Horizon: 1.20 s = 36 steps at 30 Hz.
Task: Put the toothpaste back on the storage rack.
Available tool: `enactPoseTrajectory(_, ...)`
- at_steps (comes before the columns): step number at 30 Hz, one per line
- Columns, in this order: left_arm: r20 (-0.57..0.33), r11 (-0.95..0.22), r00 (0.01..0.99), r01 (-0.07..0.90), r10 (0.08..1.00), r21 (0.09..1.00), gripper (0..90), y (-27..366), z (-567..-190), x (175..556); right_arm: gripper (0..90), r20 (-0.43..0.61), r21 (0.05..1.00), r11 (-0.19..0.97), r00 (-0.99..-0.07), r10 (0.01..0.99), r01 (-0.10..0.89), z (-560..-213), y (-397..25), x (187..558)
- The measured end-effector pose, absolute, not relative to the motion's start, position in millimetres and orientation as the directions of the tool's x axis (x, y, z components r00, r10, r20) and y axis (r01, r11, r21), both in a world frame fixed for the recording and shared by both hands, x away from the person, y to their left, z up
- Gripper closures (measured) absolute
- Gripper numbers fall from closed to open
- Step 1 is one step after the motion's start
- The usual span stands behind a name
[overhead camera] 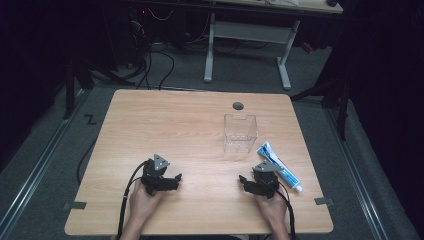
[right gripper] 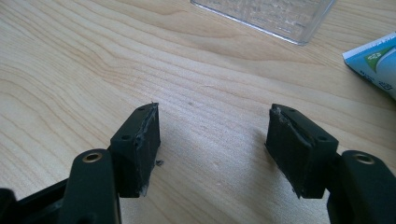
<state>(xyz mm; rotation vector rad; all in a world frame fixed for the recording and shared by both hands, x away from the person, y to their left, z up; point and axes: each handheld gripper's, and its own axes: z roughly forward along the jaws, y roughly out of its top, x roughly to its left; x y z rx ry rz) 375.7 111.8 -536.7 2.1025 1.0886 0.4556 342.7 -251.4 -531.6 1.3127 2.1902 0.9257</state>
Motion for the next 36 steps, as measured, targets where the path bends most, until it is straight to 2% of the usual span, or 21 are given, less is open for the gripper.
enactPoseTrajectory(36,-0.014,-0.389,0.582,0.560,0.813,0.732,16.0,111.9,-536.8,375.8,31.7,-0.016,0.721,0.343,-0.480,0.877,0.602,-531.6,-250.5,338.7)
